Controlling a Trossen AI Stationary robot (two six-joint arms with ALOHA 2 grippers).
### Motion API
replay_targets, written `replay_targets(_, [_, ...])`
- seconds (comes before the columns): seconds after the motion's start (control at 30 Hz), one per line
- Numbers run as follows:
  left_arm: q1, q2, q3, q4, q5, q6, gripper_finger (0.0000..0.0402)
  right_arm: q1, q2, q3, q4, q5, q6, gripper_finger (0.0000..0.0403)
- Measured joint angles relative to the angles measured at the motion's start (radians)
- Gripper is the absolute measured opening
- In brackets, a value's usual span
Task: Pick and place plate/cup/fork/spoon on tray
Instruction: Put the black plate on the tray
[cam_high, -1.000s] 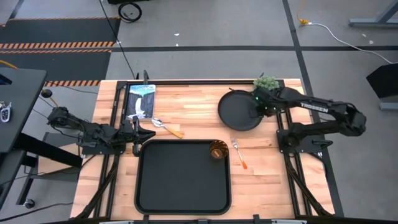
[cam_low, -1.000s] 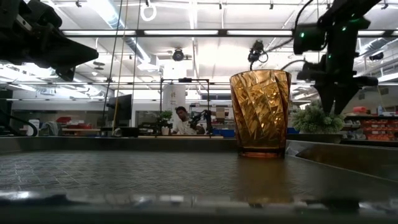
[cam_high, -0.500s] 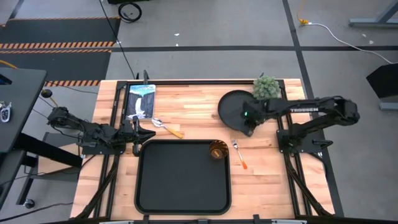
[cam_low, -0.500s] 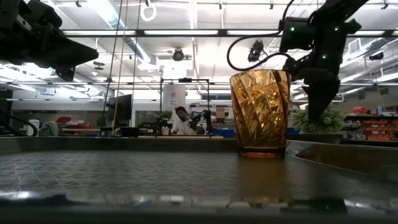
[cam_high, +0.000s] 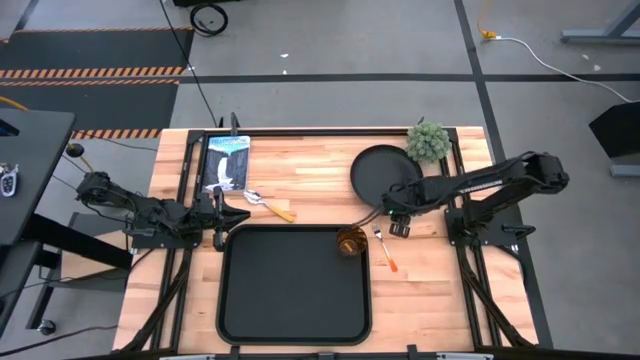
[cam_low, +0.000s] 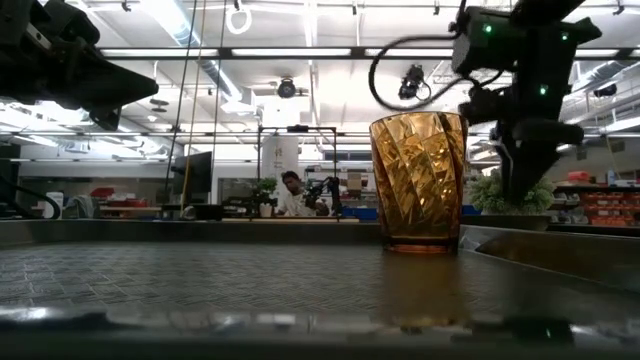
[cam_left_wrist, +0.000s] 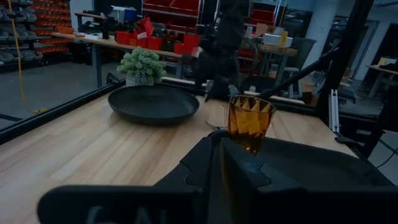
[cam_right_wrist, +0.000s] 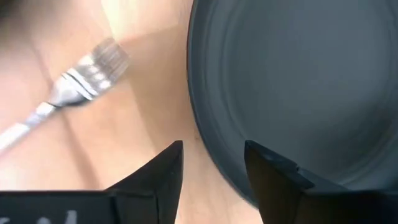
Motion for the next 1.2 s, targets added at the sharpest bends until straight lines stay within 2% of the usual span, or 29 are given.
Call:
replay_targets(0.13, [0.0,0.0,0.0,0.0,0.0,0.0,0.0043,0.025,0.08,0.0,0.012,0.074,-0.037,0.0187])
replay_targets(0.33, [0.0,0.0,0.0,0.0,0.0,0.0,0.0043,0.025,0.173,0.0,0.027,0.077,-0.075,0.0178])
replay_targets(0.47, [0.0,0.0,0.0,0.0,0.0,0.0,0.0043,0.025,0.208,0.0,0.032,0.076,-0.082,0.0153])
replay_targets(0.83, [0.0,0.0,0.0,0.0,0.0,0.0,0.0043,0.023,0.162,0.0,0.026,0.072,-0.067,0.0061])
replay_targets(1.0, [0.0,0.0,0.0,0.0,0.0,0.0,0.0043,0.012,0.136,0.0,0.037,0.039,-0.072,0.0016])
replay_targets(1.2, [0.0,0.0,0.0,0.0,0.0,0.0,0.0043,0.012,0.137,0.0,0.039,0.018,-0.077,0.0016])
